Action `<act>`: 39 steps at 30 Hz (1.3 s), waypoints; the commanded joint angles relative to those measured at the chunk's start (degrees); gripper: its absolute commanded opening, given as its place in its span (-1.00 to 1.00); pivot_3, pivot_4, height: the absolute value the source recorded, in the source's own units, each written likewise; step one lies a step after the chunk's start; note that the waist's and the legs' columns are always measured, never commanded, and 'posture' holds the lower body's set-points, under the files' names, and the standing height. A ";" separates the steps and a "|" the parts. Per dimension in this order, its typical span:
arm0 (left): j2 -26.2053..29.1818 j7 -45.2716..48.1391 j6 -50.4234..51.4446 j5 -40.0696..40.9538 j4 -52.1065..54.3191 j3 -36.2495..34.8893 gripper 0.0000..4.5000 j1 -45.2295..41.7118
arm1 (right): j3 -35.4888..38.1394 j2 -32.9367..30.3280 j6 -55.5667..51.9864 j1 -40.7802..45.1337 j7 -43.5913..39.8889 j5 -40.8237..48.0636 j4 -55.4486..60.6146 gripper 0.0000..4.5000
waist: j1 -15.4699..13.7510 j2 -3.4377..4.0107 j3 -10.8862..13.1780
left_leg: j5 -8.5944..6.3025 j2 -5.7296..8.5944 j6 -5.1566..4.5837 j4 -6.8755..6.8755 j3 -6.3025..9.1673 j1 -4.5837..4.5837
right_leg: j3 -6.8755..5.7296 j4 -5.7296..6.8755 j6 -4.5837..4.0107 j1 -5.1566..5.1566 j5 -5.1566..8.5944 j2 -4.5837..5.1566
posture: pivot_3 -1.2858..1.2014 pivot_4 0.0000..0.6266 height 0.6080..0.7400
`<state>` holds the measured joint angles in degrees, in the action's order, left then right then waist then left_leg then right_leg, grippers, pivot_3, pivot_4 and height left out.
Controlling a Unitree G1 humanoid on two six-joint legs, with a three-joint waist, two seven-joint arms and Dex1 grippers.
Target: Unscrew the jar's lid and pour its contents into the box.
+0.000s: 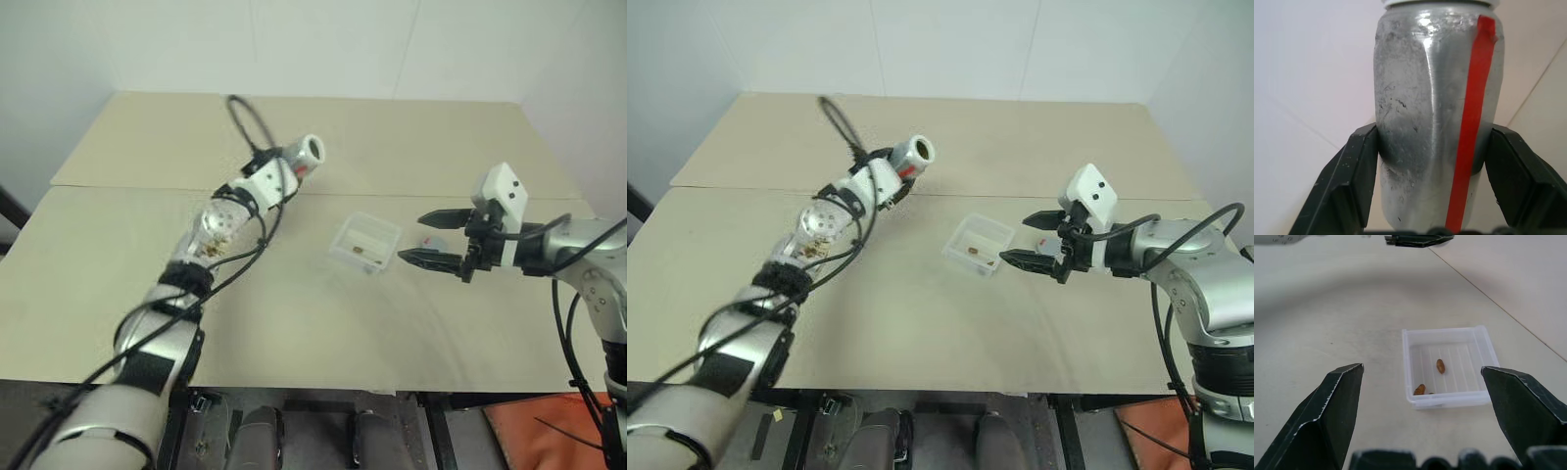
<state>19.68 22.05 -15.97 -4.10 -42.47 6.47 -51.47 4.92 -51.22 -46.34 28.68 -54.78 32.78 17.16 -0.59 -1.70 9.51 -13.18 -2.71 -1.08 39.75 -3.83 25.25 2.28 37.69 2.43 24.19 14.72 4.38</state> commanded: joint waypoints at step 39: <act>-12.06 5.32 -13.67 10.84 -10.10 -11.10 0.99 11.75 | 3.48 -0.58 0.66 -2.92 1.16 3.67 7.64 1.00 | -0.05 0.00 -0.01 | 0.00 0.12 -0.01 0.11 0.07 -0.30 | 0.07 -0.01 0.04 -0.20 -0.03 0.03 | 0.03 -0.52 1.00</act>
<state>7.06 27.13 -28.39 6.99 -54.56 -4.76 -40.05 6.07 -51.16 -46.35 25.64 -53.68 35.24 23.11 -0.63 -1.69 9.50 -13.18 -2.59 -1.09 39.86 -3.75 24.95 2.35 37.69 2.47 23.99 14.69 4.41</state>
